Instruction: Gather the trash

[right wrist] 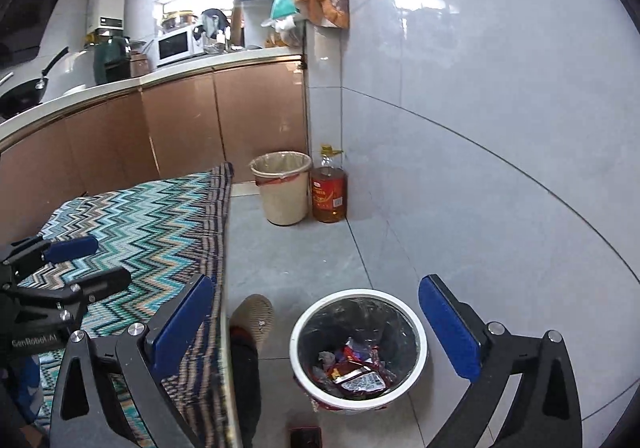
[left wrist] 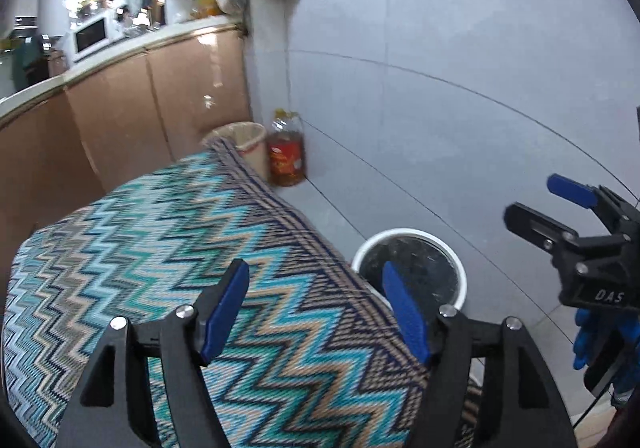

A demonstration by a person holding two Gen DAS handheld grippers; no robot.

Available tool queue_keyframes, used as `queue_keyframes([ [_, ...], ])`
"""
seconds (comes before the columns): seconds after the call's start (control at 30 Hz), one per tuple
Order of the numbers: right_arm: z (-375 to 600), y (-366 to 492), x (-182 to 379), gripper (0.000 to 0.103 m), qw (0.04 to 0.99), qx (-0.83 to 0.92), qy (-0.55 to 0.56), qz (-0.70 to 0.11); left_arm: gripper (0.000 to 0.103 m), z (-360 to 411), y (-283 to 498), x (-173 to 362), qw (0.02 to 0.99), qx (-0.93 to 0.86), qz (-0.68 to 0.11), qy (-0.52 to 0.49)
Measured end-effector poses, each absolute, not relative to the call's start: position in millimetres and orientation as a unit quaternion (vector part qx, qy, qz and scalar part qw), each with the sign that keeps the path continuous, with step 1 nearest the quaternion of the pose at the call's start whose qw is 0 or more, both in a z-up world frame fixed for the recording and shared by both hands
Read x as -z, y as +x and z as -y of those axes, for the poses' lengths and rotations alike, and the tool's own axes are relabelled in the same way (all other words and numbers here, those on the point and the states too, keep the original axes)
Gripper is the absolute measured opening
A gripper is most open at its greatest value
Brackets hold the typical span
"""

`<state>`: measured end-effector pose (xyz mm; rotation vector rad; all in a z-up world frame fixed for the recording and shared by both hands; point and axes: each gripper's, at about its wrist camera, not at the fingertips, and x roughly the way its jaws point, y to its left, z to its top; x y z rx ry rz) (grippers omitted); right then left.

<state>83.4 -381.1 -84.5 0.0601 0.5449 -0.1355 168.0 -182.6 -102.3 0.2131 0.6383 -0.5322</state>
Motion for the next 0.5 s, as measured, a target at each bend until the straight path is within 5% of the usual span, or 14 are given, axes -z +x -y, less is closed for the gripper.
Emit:
queue_keyframes([
  [0.5, 341.6, 58.9, 62.1, 0.103, 0.969, 0.053, 0.003, -0.242, 0.069, 76.3, 127.8, 89.8, 0.952, 0.142, -0.267, 0.043],
])
